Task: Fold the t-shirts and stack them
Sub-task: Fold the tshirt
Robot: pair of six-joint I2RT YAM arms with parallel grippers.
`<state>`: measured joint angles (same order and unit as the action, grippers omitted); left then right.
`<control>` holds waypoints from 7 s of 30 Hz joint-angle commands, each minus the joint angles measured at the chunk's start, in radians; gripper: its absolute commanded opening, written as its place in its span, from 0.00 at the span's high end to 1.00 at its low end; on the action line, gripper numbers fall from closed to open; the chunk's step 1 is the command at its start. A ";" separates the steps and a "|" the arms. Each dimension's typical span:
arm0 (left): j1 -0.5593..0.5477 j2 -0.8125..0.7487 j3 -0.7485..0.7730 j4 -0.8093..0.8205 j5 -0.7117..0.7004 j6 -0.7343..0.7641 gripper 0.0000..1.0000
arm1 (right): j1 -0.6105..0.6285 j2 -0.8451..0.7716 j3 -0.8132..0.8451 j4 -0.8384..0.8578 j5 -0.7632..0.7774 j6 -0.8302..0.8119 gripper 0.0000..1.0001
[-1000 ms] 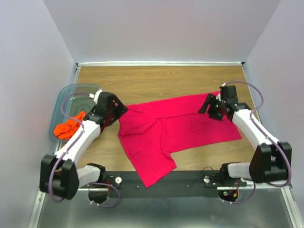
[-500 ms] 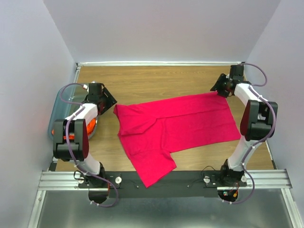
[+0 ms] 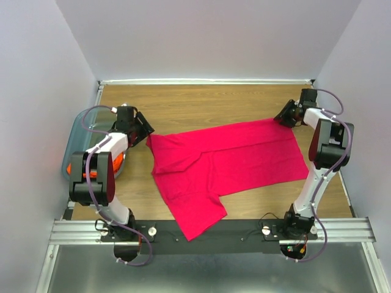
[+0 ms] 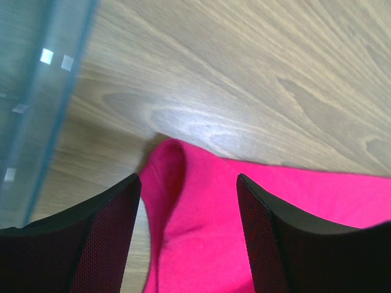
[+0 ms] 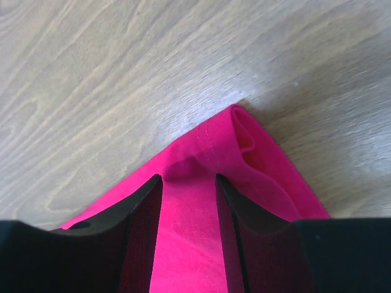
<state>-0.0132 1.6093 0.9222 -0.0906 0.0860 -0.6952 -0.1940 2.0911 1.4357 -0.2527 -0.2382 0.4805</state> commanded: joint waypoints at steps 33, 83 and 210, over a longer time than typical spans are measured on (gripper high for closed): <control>-0.123 0.271 0.201 0.101 0.049 0.008 0.66 | -0.105 -0.023 -0.110 0.038 0.092 -0.002 0.52; -0.746 -0.106 0.127 -0.270 -0.656 0.289 0.22 | 0.192 -0.569 -0.331 -0.054 -0.021 -0.034 0.29; -0.917 0.270 0.276 -0.155 -0.856 0.686 1.00 | 0.258 -0.684 -0.520 -0.097 -0.171 -0.045 0.11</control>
<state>-0.9714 1.8816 1.1507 -0.2745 -0.7162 -0.0460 0.0635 1.3975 0.9226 -0.3389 -0.3801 0.4366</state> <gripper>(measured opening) 0.008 0.895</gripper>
